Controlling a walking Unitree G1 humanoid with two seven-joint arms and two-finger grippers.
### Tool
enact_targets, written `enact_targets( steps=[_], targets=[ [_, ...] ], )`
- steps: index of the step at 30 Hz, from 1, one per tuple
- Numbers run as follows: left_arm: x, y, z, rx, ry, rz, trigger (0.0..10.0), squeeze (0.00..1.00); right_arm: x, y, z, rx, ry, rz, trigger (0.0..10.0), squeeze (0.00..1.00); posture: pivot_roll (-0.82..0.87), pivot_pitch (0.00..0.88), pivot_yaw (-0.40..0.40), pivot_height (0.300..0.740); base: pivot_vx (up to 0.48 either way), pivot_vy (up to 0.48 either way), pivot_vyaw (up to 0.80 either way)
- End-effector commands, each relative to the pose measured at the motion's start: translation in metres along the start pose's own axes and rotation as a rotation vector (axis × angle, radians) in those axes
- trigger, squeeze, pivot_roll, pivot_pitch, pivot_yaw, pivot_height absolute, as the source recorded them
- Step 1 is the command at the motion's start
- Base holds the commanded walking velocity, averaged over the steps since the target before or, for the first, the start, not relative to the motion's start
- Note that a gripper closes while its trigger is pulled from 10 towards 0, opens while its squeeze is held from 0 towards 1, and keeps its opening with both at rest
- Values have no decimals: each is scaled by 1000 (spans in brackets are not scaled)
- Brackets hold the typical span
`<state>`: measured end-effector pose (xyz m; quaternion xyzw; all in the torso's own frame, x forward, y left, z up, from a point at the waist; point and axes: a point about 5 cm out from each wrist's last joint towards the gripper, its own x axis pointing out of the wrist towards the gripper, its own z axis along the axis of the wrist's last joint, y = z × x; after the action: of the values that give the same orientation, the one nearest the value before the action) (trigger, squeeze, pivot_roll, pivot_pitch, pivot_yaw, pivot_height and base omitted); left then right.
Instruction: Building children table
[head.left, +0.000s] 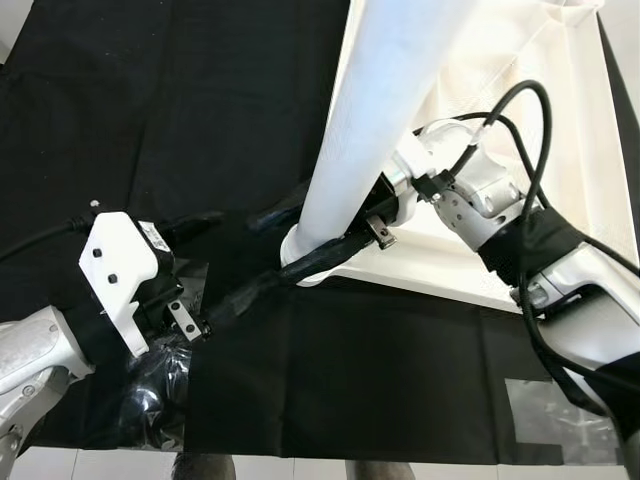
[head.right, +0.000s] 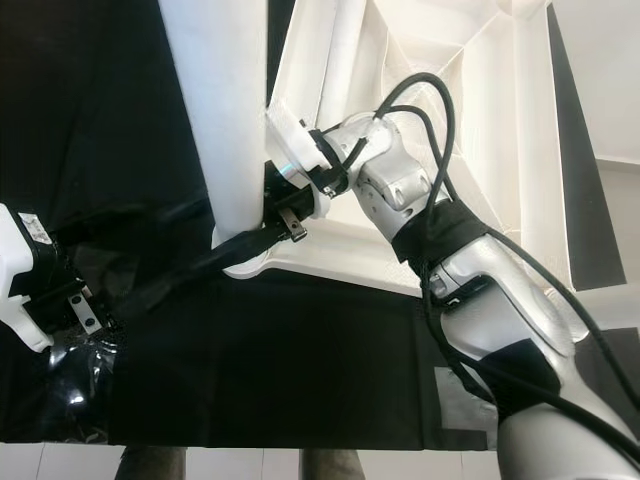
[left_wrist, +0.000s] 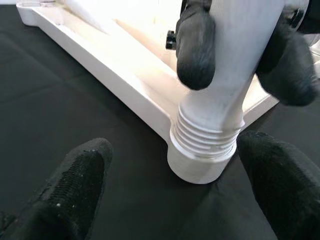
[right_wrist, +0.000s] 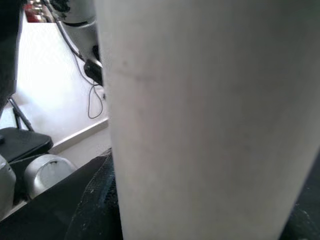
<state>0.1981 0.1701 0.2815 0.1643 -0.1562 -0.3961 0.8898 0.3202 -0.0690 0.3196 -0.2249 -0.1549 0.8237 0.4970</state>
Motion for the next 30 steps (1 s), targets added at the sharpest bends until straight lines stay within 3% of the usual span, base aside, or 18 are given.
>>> enact_targets(
  steps=[1,2,7,8,9,10,12,13,14,16,23,30],
  targets=[
    [1,4,-4,9,5,2,10000,0,-9,25,-50,222,200,-160,10000,0,147,514,-163,740,0,0,0],
    [3,7,-5,14,1,10,10000,0,-6,29,-54,263,231,-247,10000,0,142,505,-163,740,0,0,0],
    [3,9,-6,16,-3,16,10000,0,-4,33,-58,310,262,-332,10000,0,140,500,-163,740,0,0,0],
    [3,12,-7,27,-6,25,10000,0,3,38,-74,424,314,-575,10000,0,133,459,-172,740,0,0,0],
    [3,15,-8,35,-11,36,10000,0,11,46,-92,485,369,-860,10000,0,128,433,-168,740,0,0,0],
    [4,18,-9,41,-15,42,10000,0,13,53,-102,520,415,-1054,10000,0,128,433,-168,740,0,0,0],
    [4,18,-9,41,-15,42,10000,0,13,53,-102,520,415,-1054,10000,0,128,433,-168,740,0,0,0],
    [5,21,-9,47,-25,46,10000,0,26,63,-110,529,417,-1195,10000,0,129,401,-152,740,0,0,0],
    [5,21,-9,47,-25,46,10000,0,26,63,-110,529,417,-1195,10000,0,129,401,-152,740,0,0,0],
    [10,23,-11,58,-43,40,10000,0,35,61,-117,477,364,-1337,10000,0,137,349,-136,740,0,0,0],
    [16,30,-8,89,-80,38,10000,0,32,39,-115,340,349,-1366,10000,0,142,310,-121,740,0,0,0],
    [16,33,-6,101,-93,41,10000,0,29,40,-107,327,412,-1459,10000,0,141,308,-113,740,0,0,0]
  ],
)
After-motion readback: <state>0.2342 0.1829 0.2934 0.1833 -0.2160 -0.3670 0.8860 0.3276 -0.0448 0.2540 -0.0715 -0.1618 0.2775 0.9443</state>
